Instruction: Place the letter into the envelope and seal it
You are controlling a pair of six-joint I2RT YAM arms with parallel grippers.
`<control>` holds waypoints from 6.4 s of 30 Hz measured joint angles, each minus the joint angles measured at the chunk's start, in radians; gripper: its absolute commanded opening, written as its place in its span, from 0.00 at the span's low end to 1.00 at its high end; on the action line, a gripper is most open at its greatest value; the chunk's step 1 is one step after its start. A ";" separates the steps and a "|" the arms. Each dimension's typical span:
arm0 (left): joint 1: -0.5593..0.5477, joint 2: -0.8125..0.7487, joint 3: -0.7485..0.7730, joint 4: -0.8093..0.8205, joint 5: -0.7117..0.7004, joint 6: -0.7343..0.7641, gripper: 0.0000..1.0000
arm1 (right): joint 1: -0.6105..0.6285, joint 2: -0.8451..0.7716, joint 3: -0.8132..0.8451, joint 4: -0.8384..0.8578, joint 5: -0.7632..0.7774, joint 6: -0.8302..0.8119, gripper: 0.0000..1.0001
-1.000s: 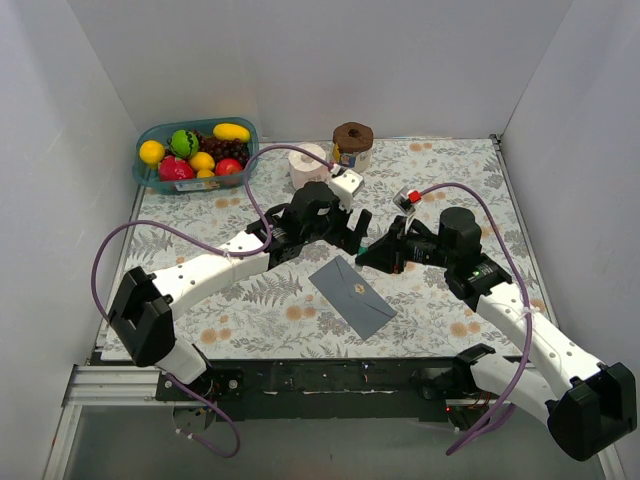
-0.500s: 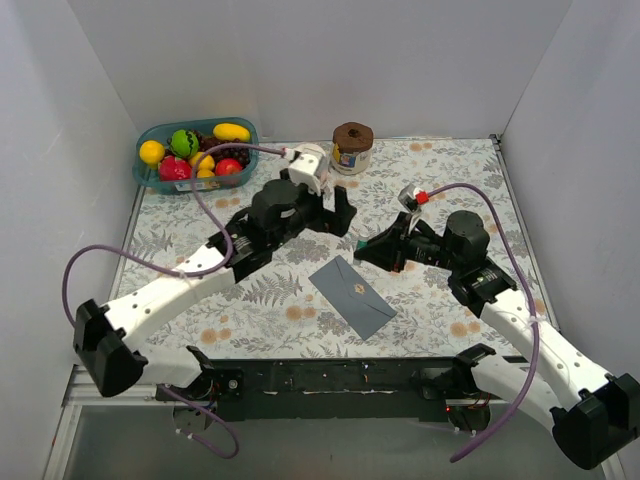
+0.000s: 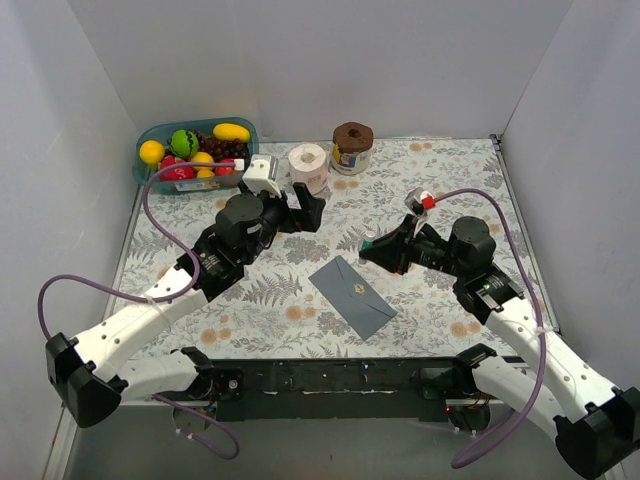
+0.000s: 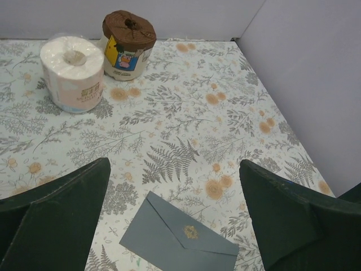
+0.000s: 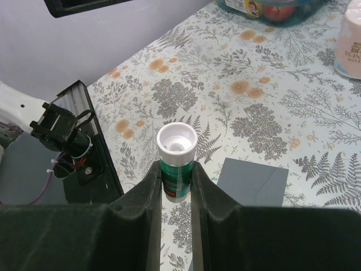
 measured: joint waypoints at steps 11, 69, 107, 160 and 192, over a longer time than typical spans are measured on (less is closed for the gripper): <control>0.077 -0.023 -0.068 0.000 0.021 -0.033 0.98 | 0.008 0.009 -0.055 0.025 0.114 0.004 0.01; 0.592 -0.006 -0.210 0.035 0.318 -0.127 0.98 | 0.362 1.259 0.482 0.700 0.285 -0.044 0.01; 0.591 -0.006 -0.210 0.029 0.317 -0.127 0.98 | 0.373 1.324 0.560 0.555 0.522 -0.083 0.01; 0.591 0.000 -0.229 0.049 0.338 -0.130 0.98 | 0.506 1.277 0.147 1.107 0.797 -0.254 0.01; 0.592 -0.040 -0.206 0.007 0.235 -0.115 0.98 | 0.316 0.676 0.444 0.017 0.903 -0.196 0.01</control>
